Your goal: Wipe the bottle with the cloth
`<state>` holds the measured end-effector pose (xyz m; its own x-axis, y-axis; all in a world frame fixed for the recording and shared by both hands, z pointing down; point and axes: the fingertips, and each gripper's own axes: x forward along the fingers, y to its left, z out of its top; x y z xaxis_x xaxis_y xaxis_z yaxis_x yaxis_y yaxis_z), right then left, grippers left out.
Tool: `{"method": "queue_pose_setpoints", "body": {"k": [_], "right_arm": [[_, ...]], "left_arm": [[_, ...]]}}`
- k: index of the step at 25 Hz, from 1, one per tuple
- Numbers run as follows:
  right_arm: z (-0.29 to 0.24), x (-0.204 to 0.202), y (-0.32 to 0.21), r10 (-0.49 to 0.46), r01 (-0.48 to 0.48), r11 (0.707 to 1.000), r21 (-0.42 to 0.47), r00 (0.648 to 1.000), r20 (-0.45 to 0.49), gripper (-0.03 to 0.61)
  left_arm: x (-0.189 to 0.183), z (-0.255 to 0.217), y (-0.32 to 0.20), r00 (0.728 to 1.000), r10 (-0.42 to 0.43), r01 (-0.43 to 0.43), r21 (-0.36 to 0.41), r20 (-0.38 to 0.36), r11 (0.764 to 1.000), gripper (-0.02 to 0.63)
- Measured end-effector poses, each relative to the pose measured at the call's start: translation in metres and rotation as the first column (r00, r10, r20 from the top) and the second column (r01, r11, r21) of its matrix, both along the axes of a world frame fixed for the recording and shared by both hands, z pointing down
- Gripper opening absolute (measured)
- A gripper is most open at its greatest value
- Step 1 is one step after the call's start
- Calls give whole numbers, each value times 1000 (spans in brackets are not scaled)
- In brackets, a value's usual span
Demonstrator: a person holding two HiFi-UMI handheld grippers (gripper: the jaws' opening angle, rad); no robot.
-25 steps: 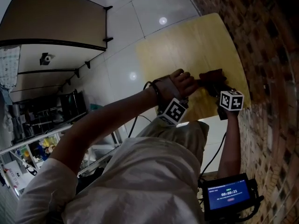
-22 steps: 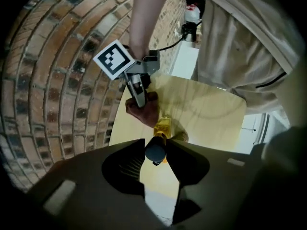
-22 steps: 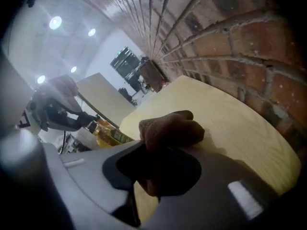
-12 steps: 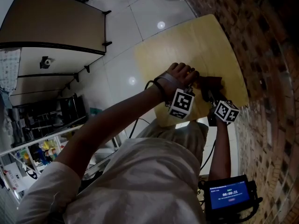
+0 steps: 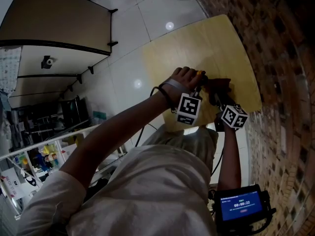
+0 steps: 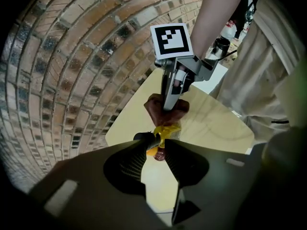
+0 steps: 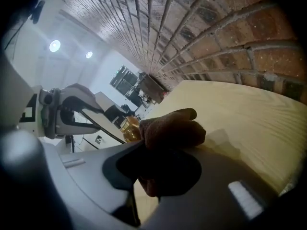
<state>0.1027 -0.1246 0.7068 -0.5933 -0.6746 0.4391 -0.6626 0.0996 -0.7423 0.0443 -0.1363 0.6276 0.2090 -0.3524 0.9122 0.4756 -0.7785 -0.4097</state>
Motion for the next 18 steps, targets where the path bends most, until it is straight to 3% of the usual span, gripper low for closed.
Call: {"method": "queue_pose_setpoints", "body": {"k": [8,15,18], "right_arm": [[-20,-19,6,-58,59,998,17,998,-40,71],[-18,-19,3,-70,72,997,29,995,-64,71],[-21,-18,4,-66,69,997,42,995,-72,71]], "left_arm": [[-20,-26,26,996,-84,83,-28,-40,996,129],[-29,-10,23,996,-87,87,2,-19,996,132],[-25,-18,24,989,-138,137,-18,-53,990,133]]}}
